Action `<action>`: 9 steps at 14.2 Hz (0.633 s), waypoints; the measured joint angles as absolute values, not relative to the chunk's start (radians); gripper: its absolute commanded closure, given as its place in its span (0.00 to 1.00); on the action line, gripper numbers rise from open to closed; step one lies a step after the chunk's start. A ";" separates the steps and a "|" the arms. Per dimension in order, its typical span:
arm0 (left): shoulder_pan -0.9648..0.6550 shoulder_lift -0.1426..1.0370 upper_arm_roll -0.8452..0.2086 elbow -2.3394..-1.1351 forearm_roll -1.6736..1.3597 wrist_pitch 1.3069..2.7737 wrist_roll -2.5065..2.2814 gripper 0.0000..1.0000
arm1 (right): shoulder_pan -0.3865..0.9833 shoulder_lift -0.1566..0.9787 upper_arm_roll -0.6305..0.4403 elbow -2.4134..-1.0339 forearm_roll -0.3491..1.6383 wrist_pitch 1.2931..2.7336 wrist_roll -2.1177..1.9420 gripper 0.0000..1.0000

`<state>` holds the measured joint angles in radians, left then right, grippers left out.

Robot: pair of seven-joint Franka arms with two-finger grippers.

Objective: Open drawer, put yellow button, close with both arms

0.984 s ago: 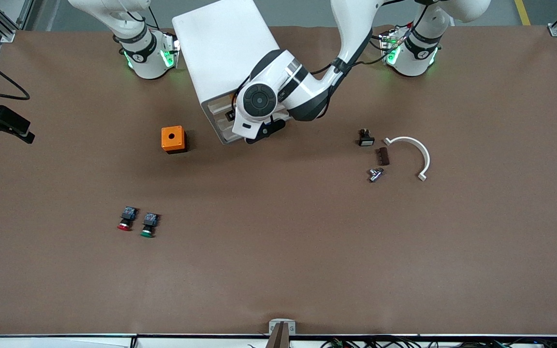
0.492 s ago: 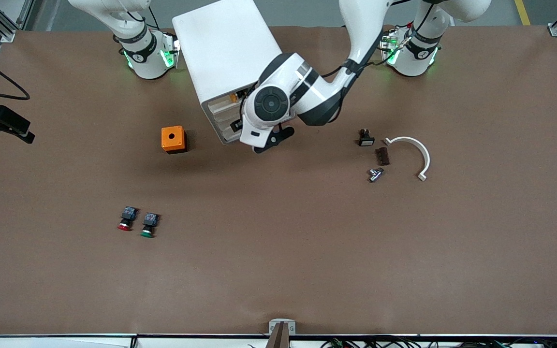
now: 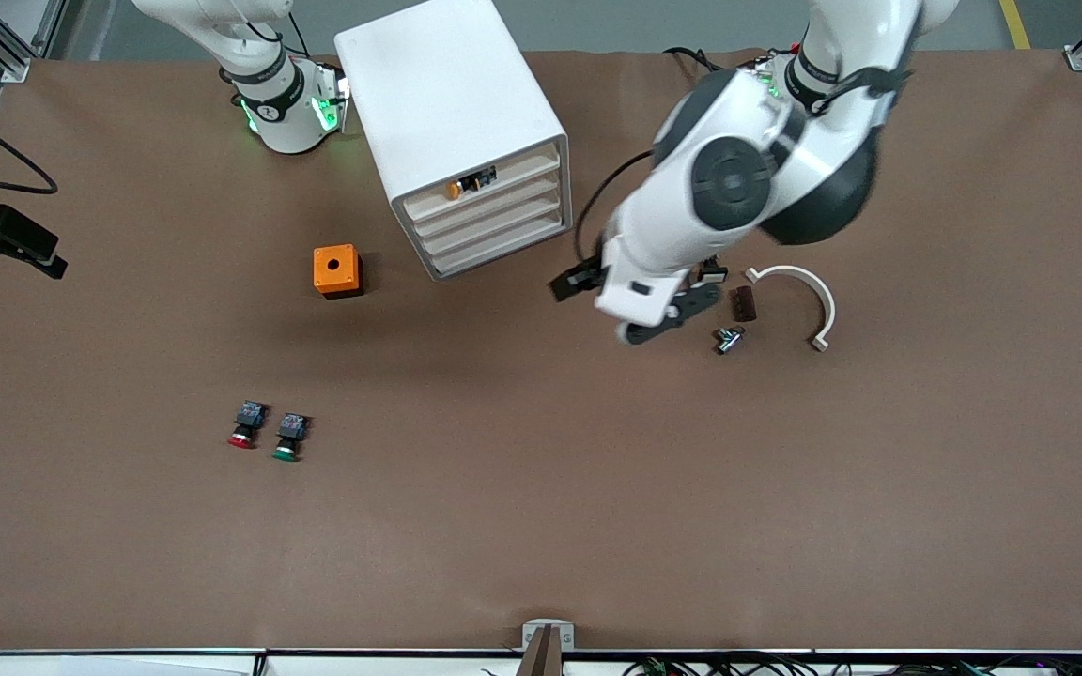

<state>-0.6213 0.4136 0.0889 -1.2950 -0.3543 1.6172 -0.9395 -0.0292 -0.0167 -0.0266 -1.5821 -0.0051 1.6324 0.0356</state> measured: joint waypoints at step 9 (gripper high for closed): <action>-0.216 0.162 0.091 -1.490 -0.208 1.466 -0.293 0.01 | -0.029 -0.017 -0.027 -1.582 -0.005 1.633 0.036 0.00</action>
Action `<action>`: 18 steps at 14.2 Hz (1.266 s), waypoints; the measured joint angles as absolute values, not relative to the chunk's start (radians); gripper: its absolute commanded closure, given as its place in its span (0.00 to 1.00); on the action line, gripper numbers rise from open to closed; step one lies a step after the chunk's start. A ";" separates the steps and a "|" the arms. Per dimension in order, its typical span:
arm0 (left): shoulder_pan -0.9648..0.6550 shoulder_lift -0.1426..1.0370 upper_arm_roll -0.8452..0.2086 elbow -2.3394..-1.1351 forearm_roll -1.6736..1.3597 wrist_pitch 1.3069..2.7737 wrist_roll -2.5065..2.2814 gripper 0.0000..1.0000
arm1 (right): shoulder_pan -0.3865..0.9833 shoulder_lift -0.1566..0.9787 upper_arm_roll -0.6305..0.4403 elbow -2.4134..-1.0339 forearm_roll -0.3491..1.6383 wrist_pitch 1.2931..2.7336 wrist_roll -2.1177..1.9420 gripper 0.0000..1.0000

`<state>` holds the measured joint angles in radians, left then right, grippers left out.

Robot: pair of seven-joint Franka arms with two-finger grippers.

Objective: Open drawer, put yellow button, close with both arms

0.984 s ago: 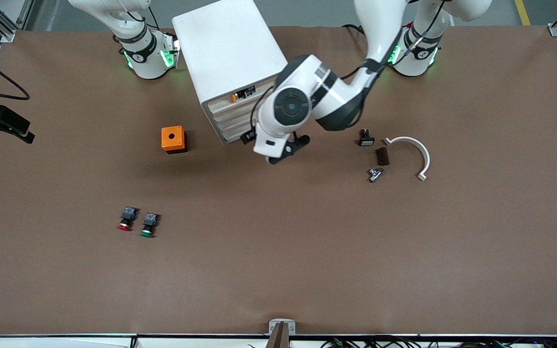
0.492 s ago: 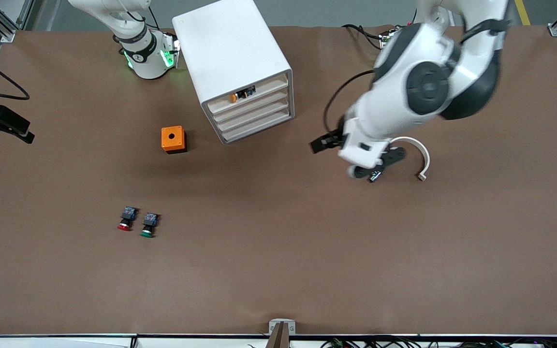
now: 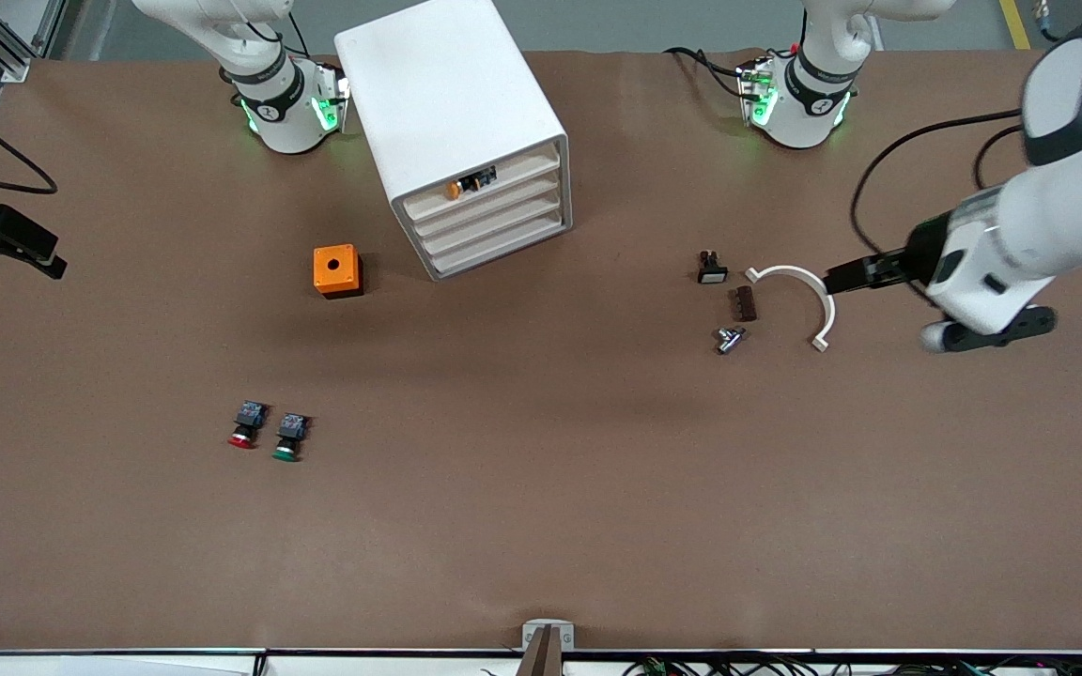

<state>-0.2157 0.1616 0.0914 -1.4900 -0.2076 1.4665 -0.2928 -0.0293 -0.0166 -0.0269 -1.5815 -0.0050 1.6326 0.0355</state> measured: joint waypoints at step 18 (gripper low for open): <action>-0.015 -0.049 -0.035 -1.618 -0.052 1.607 -0.025 0.00 | -0.029 -0.017 -0.027 -1.581 -0.005 1.633 0.035 0.00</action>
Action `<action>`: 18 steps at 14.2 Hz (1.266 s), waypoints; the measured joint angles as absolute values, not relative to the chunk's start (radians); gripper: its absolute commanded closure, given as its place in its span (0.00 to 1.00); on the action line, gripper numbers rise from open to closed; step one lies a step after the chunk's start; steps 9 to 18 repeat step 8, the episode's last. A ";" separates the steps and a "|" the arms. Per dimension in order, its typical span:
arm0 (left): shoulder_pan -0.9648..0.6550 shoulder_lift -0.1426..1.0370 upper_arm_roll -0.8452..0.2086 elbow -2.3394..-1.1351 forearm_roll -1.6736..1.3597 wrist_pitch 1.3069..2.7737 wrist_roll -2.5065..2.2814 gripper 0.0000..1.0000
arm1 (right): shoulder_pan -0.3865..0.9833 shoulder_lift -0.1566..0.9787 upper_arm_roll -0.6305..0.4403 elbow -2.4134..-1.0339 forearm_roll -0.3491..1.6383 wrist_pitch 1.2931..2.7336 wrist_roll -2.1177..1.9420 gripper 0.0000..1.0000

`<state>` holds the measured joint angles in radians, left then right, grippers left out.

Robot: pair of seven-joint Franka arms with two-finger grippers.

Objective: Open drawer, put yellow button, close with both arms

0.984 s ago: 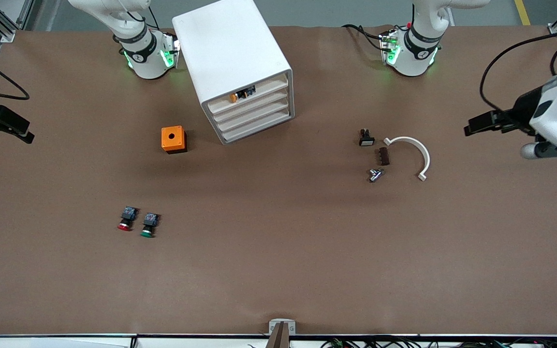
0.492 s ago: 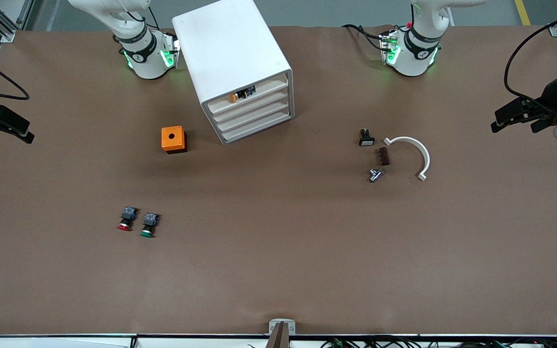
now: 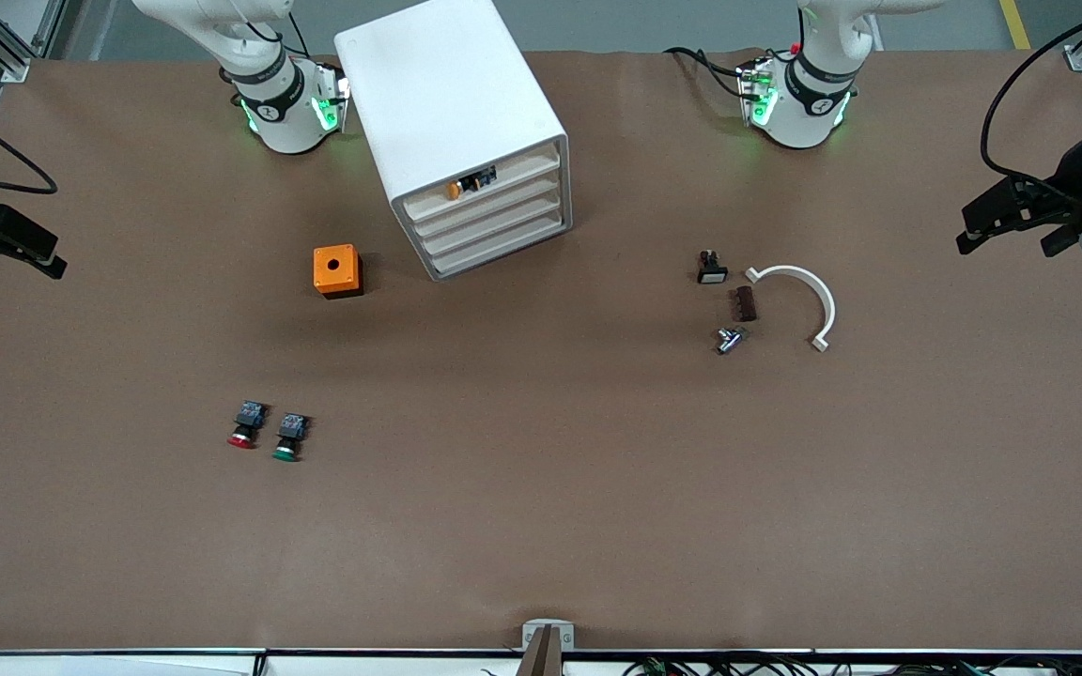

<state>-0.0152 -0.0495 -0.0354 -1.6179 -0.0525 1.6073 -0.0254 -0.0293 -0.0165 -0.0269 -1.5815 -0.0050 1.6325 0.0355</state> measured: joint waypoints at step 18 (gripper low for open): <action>-0.011 -0.044 -0.036 -1.618 -0.052 1.598 -0.025 0.00 | -0.029 -0.017 -0.027 -1.581 -0.005 1.633 0.035 0.00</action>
